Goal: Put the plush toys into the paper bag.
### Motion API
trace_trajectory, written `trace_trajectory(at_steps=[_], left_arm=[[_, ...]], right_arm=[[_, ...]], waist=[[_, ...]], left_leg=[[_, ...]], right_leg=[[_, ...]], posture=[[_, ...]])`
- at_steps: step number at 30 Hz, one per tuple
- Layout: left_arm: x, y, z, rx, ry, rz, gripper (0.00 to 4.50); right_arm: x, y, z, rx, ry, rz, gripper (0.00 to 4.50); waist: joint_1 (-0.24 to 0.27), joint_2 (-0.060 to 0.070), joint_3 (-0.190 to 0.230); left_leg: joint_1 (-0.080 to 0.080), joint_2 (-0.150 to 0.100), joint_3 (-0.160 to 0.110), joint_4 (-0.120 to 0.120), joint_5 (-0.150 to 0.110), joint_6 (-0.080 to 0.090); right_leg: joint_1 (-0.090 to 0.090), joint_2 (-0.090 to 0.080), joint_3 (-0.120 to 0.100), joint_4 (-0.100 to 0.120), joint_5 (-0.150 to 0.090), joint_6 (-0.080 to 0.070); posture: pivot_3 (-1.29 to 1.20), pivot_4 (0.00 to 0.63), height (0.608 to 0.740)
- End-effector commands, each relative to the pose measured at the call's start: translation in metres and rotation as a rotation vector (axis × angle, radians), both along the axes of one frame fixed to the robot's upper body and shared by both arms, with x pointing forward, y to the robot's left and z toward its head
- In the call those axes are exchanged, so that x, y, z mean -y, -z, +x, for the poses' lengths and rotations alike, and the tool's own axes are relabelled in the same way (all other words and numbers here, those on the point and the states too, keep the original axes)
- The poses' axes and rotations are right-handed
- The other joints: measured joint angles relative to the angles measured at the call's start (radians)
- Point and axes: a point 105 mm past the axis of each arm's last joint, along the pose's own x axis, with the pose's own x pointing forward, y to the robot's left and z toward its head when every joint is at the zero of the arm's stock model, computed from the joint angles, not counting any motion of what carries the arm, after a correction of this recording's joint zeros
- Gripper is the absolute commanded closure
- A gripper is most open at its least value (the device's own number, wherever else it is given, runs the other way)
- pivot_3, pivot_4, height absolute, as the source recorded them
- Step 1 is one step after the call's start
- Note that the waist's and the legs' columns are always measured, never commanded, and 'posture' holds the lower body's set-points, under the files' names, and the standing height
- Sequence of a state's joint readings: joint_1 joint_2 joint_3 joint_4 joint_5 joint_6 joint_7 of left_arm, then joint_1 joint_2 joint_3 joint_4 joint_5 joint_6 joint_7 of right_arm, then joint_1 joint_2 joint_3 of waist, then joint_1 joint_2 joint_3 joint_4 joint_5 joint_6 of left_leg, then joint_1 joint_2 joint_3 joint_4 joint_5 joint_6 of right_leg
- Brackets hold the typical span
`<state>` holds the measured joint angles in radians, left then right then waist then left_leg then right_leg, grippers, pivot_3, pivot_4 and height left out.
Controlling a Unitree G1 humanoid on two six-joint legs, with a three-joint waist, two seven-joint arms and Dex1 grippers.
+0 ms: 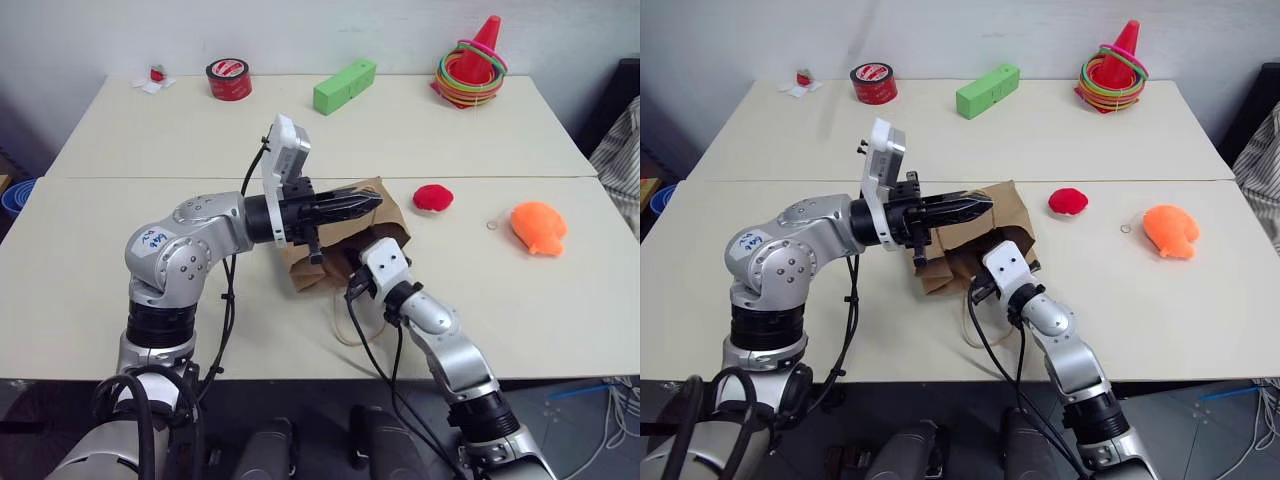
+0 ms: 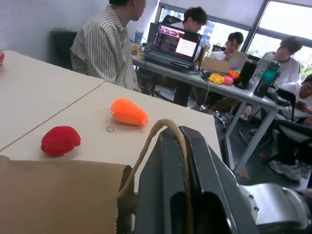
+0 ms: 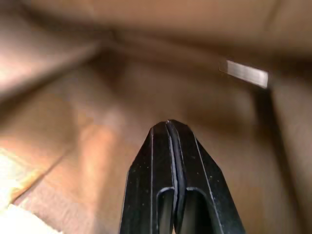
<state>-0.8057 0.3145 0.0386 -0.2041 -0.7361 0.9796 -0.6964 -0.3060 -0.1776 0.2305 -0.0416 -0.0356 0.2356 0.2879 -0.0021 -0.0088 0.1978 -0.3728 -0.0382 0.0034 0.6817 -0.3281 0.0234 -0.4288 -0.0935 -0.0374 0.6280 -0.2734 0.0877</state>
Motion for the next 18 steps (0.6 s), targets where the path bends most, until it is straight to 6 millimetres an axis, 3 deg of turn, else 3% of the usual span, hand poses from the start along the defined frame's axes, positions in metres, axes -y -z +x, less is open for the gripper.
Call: trace_trajectory(at_steps=[1, 5, 10, 18], left_arm=[[-0.003, -0.007, 0.003, 0.0, -0.018, -0.029, 4.5], [-0.011, -0.015, 0.006, 0.079, 0.005, 0.003, 4.5], [-0.033, -0.035, 0.019, 0.224, 0.014, 0.066, 4.5], [-0.041, -0.057, 0.029, 0.406, 0.107, 0.185, 4.5]], right_arm=[[-0.004, -0.002, -0.002, 0.029, -0.008, 0.015, 4.48], [-0.006, 0.023, -0.009, -0.067, -0.05, -0.009, 4.48], [0.005, 0.041, -0.011, -0.128, -0.013, -0.041, 4.48], [0.01, 0.053, -0.011, -0.183, 0.034, -0.051, 4.48]], waist=[[-0.001, 0.0, 0.0], [-0.002, 0.0, 0.0], [-0.002, 0.0, 0.0], [0.0, -0.006, -0.004]], left_leg=[[0.0, 0.0, 0.0, 0.0, 0.0, 0.0], [0.0, 0.0, 0.0, 0.0, 0.0, 0.0], [0.002, 0.0, 0.001, -0.001, 0.0, -0.001], [0.002, 0.0, 0.0, -0.001, 0.0, -0.001]], right_leg=[[0.0, 0.0, 0.0, 0.0, 0.0, 0.0], [0.0, 0.001, 0.0, 0.0, 0.0, 0.0], [0.001, 0.002, 0.0, 0.0, 0.0, 0.0], [0.002, 0.001, -0.001, -0.001, 0.0, 0.0]], posture=[[0.0, 0.15, 0.74], [0.0, 0.15, 0.74], [0.0, 0.15, 0.74], [0.0, 0.15, 0.74]])
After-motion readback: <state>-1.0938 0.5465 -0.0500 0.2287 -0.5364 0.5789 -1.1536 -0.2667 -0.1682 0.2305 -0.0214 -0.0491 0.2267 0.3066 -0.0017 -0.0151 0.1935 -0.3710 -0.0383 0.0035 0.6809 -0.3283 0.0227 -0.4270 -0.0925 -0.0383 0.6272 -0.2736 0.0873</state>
